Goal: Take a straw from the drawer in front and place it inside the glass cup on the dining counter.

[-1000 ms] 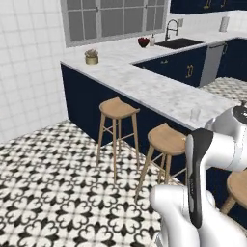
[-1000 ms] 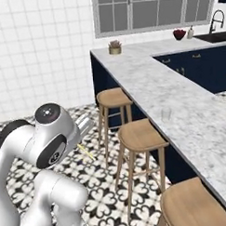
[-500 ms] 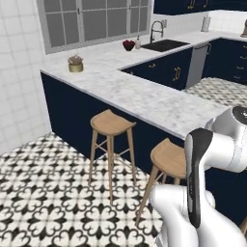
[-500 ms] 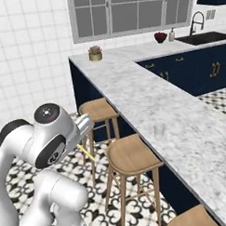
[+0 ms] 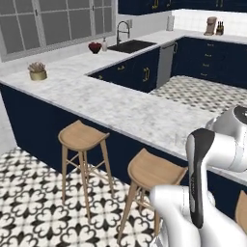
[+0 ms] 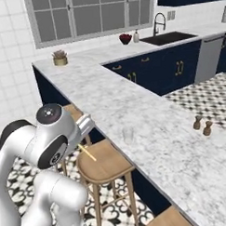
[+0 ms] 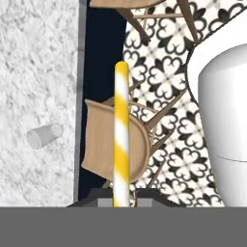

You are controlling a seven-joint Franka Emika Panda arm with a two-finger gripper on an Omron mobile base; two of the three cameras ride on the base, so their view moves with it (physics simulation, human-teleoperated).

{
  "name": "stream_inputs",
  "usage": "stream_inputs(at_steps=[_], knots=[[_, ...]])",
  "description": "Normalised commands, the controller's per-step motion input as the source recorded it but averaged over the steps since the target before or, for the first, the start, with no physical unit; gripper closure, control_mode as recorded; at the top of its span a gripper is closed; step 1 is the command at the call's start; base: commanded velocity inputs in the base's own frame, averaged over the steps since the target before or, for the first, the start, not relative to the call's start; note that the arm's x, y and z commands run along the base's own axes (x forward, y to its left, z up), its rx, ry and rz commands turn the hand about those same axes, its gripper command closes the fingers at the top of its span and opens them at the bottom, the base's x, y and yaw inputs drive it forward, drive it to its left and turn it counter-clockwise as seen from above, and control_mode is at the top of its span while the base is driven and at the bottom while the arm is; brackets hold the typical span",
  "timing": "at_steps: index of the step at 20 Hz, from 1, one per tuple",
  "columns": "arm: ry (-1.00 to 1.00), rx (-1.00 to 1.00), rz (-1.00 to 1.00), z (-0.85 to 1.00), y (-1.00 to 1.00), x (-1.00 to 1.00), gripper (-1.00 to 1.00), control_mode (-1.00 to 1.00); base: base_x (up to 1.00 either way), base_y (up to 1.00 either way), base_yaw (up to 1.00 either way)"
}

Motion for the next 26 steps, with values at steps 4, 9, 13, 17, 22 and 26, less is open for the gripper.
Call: stream_inputs(at_steps=[4,9,13,17,22,26], knots=[[0.00,0.00,0.00,0.00,0.00,0.00,1.00,1.00,0.35,-0.29,-0.39],[0.00,0.02,-0.08,0.00,-0.06,0.03,1.00,-1.00,0.15,-0.24,-0.33],[0.00,0.07,-0.41,0.00,-0.28,0.16,1.00,-1.00,0.00,0.00,0.00],[0.00,0.02,-0.30,0.13,-0.32,0.46,1.00,-1.00,0.00,0.00,0.00],[-0.15,0.28,-0.16,0.56,-0.04,0.59,1.00,-1.00,0.00,0.00,0.00],[-0.34,0.51,-0.02,0.33,-0.03,0.39,1.00,-1.00,0.00,0.00,0.00]])
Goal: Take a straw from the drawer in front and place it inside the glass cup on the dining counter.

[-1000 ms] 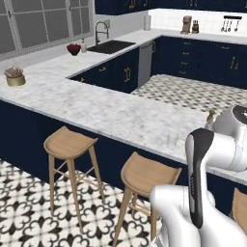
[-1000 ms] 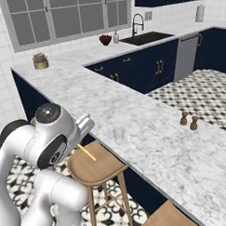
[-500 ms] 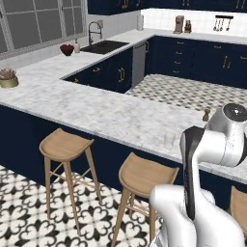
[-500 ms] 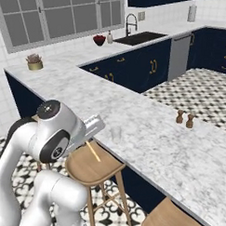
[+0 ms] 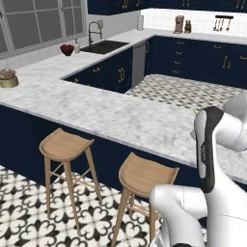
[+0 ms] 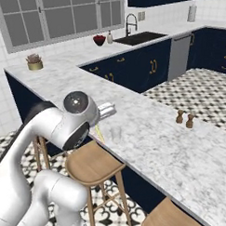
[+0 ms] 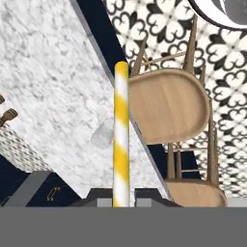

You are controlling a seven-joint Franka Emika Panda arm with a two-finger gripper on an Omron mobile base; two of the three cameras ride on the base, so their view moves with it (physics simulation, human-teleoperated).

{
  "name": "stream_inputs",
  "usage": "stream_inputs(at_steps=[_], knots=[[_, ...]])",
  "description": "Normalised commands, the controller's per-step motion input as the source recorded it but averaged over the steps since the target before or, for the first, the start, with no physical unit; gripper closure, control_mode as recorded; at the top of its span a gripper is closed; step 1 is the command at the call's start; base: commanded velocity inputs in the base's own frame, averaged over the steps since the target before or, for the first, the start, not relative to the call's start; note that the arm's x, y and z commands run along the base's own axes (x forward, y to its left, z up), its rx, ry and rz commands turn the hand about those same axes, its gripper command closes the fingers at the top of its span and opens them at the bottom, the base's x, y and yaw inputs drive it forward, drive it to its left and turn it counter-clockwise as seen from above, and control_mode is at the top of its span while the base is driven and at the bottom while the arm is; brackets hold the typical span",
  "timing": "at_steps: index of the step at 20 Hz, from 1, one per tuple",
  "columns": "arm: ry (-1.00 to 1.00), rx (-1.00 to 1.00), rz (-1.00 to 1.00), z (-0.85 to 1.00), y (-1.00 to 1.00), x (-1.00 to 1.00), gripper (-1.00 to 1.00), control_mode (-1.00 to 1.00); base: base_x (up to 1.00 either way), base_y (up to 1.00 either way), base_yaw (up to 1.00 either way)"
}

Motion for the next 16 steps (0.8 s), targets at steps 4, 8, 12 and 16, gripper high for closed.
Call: stream_inputs(at_steps=[4,8,12,16], knots=[[-0.30,0.60,0.00,0.09,-0.03,0.39,1.00,-1.00,0.00,0.00,0.00],[-0.21,0.48,0.00,0.03,0.05,0.62,1.00,-1.00,0.00,0.00,0.00],[0.02,0.26,0.00,0.36,0.00,0.54,1.00,-1.00,0.00,0.00,0.00],[0.04,0.07,0.01,0.11,0.00,0.28,1.00,-1.00,0.00,0.00,0.00]])
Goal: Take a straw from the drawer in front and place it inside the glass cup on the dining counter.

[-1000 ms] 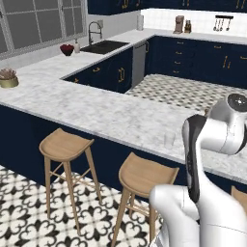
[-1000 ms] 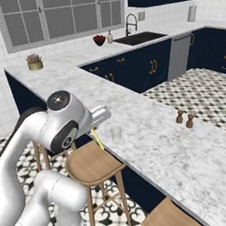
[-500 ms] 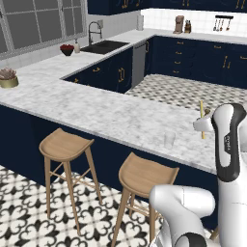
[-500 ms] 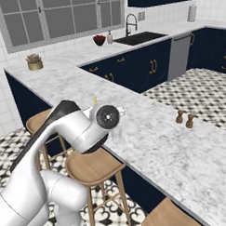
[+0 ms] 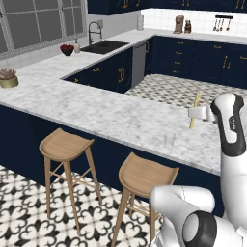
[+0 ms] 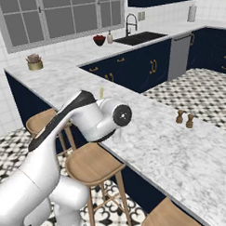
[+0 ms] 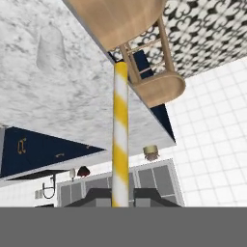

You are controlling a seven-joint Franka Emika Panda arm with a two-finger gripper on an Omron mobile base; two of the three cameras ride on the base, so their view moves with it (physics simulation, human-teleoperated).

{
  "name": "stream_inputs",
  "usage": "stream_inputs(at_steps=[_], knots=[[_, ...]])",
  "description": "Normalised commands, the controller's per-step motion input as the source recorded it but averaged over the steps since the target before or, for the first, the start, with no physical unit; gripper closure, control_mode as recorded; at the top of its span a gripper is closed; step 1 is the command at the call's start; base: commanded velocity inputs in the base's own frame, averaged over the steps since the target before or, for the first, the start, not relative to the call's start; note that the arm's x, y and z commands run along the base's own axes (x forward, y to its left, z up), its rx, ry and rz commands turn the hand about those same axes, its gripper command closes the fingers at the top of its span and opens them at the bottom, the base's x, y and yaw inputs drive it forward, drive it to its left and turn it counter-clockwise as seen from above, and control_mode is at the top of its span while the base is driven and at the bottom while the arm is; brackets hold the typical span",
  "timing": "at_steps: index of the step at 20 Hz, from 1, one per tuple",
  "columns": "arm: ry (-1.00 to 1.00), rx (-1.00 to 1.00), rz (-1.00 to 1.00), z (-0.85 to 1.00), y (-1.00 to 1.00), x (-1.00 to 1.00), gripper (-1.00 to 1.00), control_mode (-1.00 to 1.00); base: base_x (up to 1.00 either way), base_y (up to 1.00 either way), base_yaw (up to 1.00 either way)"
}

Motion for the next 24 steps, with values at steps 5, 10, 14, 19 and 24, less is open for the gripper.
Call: stream_inputs(at_steps=[5,10,14,19,24], knots=[[0.12,0.04,0.03,0.00,-0.08,0.16,1.00,-1.00,0.00,0.00,0.00],[-0.01,0.00,0.00,-0.12,0.00,0.28,1.00,-1.00,0.00,0.00,0.00],[-0.03,0.00,0.00,-0.11,0.00,0.22,1.00,-1.00,0.00,0.00,0.00],[0.04,0.00,-0.03,-0.24,0.04,0.60,1.00,-1.00,0.00,0.00,0.00],[0.00,0.00,-0.01,-0.25,0.02,0.48,1.00,-1.00,0.00,0.00,0.00]])
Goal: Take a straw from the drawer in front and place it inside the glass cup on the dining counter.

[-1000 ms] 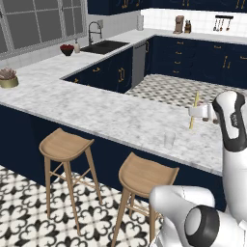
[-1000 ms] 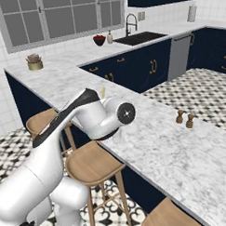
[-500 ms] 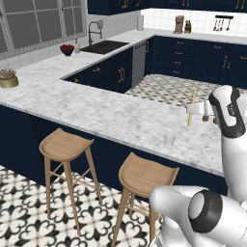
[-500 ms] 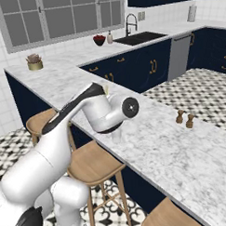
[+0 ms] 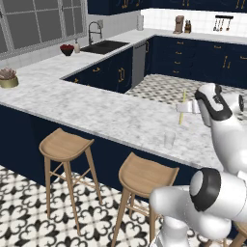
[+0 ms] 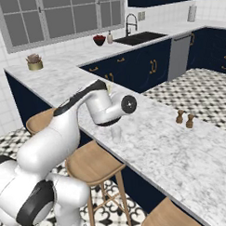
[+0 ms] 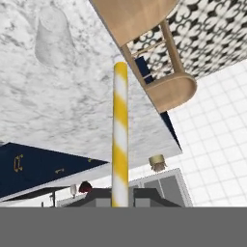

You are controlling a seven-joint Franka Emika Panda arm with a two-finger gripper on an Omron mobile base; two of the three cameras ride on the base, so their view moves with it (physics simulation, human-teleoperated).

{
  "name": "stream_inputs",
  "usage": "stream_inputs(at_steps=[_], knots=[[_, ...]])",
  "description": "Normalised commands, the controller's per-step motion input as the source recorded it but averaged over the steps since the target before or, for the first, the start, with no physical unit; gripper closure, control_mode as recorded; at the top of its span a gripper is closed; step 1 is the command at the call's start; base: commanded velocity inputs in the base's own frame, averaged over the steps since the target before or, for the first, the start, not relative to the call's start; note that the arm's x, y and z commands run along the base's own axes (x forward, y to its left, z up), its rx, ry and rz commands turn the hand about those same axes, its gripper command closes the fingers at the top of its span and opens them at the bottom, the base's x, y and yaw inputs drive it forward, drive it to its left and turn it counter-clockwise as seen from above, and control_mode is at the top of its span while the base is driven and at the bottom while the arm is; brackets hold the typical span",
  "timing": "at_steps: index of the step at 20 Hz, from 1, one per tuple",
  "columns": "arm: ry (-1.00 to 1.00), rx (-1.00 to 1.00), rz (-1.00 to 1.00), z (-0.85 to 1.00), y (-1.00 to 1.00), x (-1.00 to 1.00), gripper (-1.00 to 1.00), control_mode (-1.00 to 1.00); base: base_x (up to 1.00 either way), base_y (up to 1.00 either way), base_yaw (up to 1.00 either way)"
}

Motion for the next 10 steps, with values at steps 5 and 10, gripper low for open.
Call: stream_inputs(at_steps=[5,10], knots=[[-0.09,0.00,0.00,-0.38,0.00,0.12,1.00,-1.00,0.00,0.00,0.00],[-0.19,0.01,0.01,-0.21,-0.16,0.02,1.00,-1.00,0.00,0.00,0.00]])
